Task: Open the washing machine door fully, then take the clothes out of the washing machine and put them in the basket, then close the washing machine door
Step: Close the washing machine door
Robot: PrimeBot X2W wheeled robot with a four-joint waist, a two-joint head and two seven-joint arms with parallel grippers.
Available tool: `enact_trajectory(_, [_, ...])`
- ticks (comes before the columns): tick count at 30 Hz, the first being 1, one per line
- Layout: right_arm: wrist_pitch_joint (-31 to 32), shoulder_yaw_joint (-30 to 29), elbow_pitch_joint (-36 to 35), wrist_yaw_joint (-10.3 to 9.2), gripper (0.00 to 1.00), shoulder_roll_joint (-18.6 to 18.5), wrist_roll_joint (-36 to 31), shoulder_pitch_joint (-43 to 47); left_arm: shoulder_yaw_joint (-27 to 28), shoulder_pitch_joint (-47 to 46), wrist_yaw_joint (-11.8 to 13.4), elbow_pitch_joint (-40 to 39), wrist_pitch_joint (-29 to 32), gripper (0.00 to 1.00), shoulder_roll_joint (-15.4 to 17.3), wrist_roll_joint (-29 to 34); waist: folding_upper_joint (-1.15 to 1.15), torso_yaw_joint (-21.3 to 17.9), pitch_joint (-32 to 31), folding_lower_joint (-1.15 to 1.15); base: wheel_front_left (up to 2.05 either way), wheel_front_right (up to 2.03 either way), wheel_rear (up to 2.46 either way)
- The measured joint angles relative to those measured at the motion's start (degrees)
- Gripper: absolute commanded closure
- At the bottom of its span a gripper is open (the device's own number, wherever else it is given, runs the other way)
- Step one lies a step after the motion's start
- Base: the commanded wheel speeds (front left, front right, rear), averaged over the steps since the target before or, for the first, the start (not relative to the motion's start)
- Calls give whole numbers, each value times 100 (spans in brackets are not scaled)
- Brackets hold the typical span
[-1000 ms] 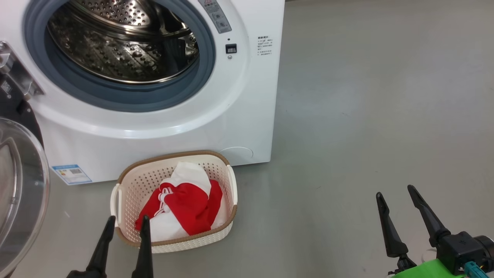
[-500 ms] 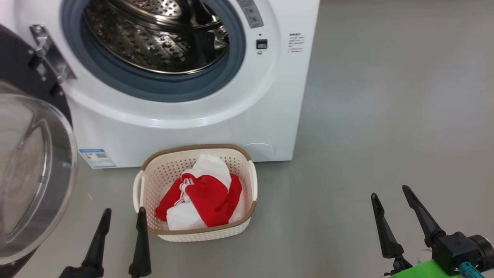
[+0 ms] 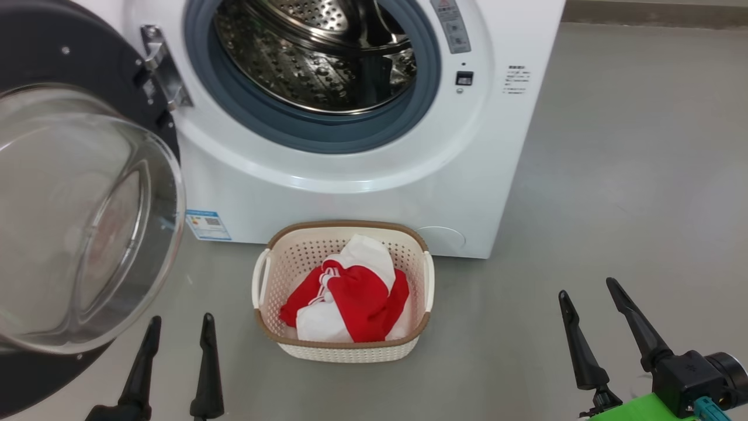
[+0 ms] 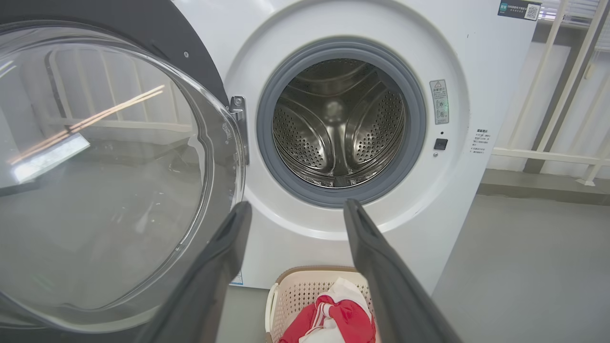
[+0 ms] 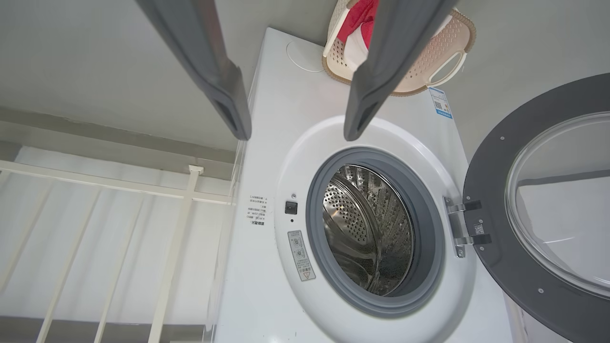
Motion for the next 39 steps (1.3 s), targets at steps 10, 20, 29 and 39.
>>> enact_trajectory(10, [4, 49, -4, 0, 0, 0, 0, 4, 27, 5, 99, 0, 0, 0, -3, 1, 0, 495, -83, 0, 0, 0, 0])
enact_trajectory(20, [4, 137, -12, 0, 0, -1, 0, 4, 31, 26, 203, -27, 0, 0, -3, 43, 0, 924, -135, 0, 0, 0, 0])
enact_trajectory(29, [4, 167, -24, 0, 0, -1, 0, 4, 31, 29, 332, -112, 0, 0, -4, 43, 0, 1298, -88, 0, 0, 0, 0])
enact_trajectory(39, [48, 187, -43, 0, 0, -2, -41, 1, 9, 29, 455, -216, 0, 0, -5, 43, 0, 1614, 5, 0, 0, 0, 0])
